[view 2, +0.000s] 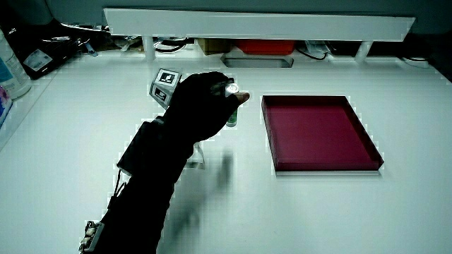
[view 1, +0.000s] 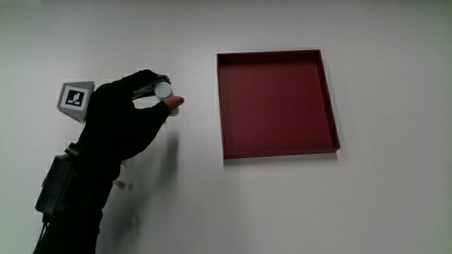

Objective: Place glue stick

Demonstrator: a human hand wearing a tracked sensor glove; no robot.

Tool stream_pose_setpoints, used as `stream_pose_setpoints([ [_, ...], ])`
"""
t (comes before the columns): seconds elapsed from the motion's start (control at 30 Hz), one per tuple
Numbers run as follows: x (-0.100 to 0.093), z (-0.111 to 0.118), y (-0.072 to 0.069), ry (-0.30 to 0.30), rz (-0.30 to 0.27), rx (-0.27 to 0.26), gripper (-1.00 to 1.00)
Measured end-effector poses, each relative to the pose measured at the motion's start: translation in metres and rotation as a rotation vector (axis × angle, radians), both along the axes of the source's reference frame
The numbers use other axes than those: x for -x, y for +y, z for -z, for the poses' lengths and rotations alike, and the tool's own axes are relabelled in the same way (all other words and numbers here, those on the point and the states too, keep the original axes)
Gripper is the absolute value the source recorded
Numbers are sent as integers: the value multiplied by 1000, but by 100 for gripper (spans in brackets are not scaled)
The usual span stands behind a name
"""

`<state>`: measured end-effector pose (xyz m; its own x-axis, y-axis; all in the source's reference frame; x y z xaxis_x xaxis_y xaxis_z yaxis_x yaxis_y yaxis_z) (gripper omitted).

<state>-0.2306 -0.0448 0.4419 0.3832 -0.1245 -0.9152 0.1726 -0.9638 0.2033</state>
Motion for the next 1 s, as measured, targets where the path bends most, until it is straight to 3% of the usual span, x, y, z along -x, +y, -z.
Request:
stream_pose_setpoints([
  [0.03,4,-3,1,26,9,-11,0],
  [0.13,15,-14,2,-23,40,-27,0],
  [0.4,31,-46,7,-74,121,30,0],
  [0.47,32,-51,7,-58,136,36,0],
  [0.5,34,-55,7,-84,137,32,0],
  [0.7,40,-66,9,-80,167,62,0],
  [1.0,37,-65,6,-84,151,70,0],
])
